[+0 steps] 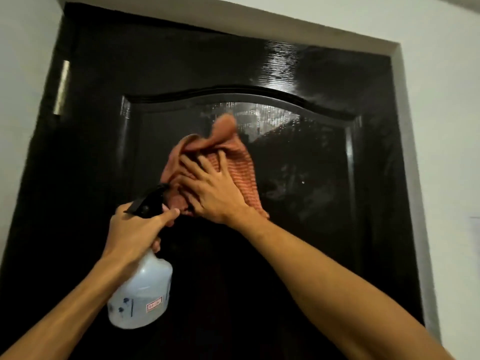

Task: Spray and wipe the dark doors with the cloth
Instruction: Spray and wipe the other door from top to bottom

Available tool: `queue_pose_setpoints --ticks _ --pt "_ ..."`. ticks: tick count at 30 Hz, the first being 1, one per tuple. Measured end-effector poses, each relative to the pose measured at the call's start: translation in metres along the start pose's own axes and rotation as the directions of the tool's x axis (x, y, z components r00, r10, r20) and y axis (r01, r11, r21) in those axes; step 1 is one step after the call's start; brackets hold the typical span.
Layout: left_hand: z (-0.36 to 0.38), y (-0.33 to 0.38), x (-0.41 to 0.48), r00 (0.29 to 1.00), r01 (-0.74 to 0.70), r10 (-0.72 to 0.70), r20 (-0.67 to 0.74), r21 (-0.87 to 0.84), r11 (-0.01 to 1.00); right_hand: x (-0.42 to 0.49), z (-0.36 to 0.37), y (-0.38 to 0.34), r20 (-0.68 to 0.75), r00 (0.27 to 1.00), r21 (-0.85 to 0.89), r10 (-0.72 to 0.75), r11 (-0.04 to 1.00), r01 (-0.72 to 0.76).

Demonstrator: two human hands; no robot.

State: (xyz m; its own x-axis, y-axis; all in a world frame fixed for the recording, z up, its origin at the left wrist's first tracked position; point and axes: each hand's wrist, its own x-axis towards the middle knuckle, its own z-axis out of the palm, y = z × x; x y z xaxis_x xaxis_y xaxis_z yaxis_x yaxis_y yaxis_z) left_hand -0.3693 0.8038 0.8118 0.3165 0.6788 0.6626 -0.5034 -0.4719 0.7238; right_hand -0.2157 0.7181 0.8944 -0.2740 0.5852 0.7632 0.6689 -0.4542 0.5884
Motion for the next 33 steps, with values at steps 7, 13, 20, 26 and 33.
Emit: queue_pose_setpoints --ticks 7,13,20,26,33 --pt "0.077 0.003 -0.035 0.973 0.056 -0.050 0.224 -0.019 0.998 -0.118 -0.035 0.141 -0.140 0.577 0.290 0.805 0.590 -0.753" --pt "0.121 0.011 -0.056 0.958 0.110 -0.087 0.274 -0.070 0.992 -0.192 -0.013 0.084 0.009 0.938 0.063 0.347 0.936 -0.347" --pt "0.157 0.009 -0.089 0.932 0.118 -0.094 0.349 -0.047 0.992 -0.228 -0.019 0.119 -0.176 0.626 0.191 0.760 0.650 -0.735" --pt "0.154 -0.004 -0.110 0.932 0.149 -0.123 0.340 -0.051 0.988 -0.284 -0.008 0.081 0.100 0.964 0.199 0.247 0.944 -0.262" --pt "0.128 -0.002 -0.105 0.951 0.126 -0.130 0.282 0.033 0.992 -0.170 -0.039 0.126 -0.064 0.701 0.161 0.710 0.701 -0.695"
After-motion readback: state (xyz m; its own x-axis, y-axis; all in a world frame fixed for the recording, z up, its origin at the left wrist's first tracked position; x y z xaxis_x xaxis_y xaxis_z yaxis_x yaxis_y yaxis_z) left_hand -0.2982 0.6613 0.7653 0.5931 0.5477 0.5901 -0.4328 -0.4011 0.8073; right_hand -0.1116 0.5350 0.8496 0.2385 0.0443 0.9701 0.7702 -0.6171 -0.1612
